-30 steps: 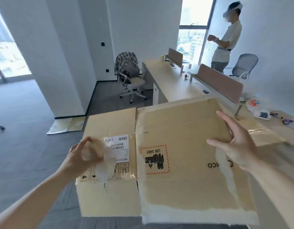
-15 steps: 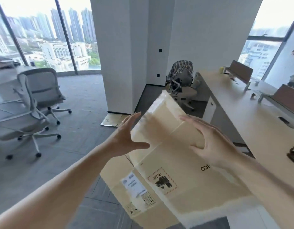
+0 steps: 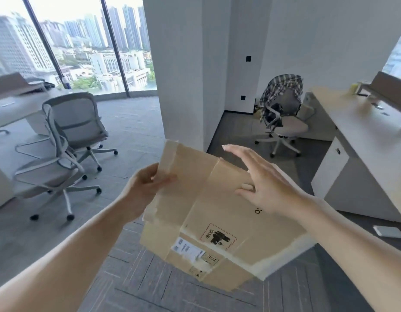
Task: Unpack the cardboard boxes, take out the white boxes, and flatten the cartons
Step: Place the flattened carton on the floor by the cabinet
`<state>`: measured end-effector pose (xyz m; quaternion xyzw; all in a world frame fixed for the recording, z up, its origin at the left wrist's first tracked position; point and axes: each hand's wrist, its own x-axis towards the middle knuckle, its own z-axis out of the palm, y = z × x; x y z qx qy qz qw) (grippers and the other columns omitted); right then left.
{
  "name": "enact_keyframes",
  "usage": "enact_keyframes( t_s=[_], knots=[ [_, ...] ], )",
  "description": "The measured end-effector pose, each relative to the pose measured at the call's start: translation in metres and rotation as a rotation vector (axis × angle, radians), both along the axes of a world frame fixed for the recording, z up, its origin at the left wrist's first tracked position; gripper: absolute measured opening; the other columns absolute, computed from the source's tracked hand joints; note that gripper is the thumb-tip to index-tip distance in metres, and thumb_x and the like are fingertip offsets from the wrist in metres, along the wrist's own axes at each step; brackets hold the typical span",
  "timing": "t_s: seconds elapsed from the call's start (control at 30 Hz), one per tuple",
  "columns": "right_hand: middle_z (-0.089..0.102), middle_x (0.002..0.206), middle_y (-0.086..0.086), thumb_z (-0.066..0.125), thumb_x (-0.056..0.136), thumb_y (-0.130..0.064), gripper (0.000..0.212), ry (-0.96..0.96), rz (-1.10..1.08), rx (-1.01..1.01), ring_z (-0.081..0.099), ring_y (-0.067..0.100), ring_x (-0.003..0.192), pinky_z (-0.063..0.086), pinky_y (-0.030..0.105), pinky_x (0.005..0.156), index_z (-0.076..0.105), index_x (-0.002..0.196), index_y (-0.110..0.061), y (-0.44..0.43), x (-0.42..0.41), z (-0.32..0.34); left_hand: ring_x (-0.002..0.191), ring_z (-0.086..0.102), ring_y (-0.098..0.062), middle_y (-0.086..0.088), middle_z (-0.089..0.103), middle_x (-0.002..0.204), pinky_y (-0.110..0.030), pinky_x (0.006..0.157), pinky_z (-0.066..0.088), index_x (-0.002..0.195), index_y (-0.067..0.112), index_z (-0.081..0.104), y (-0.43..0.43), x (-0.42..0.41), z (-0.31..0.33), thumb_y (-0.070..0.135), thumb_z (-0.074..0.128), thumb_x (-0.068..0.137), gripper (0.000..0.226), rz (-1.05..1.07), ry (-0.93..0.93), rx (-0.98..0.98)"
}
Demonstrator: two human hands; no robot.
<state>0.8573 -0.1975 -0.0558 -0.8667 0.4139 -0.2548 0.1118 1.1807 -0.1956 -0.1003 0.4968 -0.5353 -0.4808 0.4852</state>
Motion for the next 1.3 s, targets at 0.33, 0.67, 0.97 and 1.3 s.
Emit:
enact_keyframes(
  t_s=[0.33,0.67,0.97,1.3],
  knots=[
    [0.074,0.081,-0.016,0.088,0.078,-0.044,0.024,-0.084,-0.338,0.183,0.067,0.006,0.07,0.052,0.03,0.063,0.067,0.092,-0.041,-0.231,-0.013,-0.028,0.101,0.073,-0.035,-0.019,0.074,0.119,-0.052,0.092,0.059,0.116,0.009,0.075,-0.183,0.127,0.013,0.019,0.076,0.083,0.035,0.234,0.172,-0.018],
    [0.079,0.112,0.002,0.086,0.071,-0.034,0.047,-0.876,-0.319,0.62,0.075,0.02,0.105,0.053,0.047,0.102,0.076,0.112,-0.014,-0.453,0.111,-0.062,0.1,0.074,-0.027,-0.02,0.072,0.122,-0.038,0.084,0.064,0.123,0.0,0.069,-0.418,0.215,0.011,0.015,0.073,0.084,0.042,0.216,0.287,0.008],
    [0.079,0.112,-0.001,0.08,0.085,-0.018,0.023,-1.056,-0.315,0.559,0.076,0.018,0.103,0.061,0.034,0.084,0.077,0.108,-0.018,-0.674,0.188,-0.08,0.105,0.074,-0.024,-0.008,0.076,0.119,-0.047,0.099,0.056,0.119,0.015,0.073,-0.623,0.27,0.007,0.02,0.078,0.088,0.032,0.349,0.138,0.026],
    [0.08,0.106,-0.004,0.082,0.085,-0.025,0.015,-0.943,-0.261,0.547,0.078,0.014,0.096,0.06,0.02,0.071,0.081,0.099,-0.031,-0.885,0.245,-0.087,0.109,0.072,-0.028,-0.005,0.076,0.116,-0.048,0.1,0.057,0.123,0.017,0.068,-0.85,0.335,-0.017,0.021,0.08,0.089,0.036,0.426,-0.044,0.083]
  ],
)
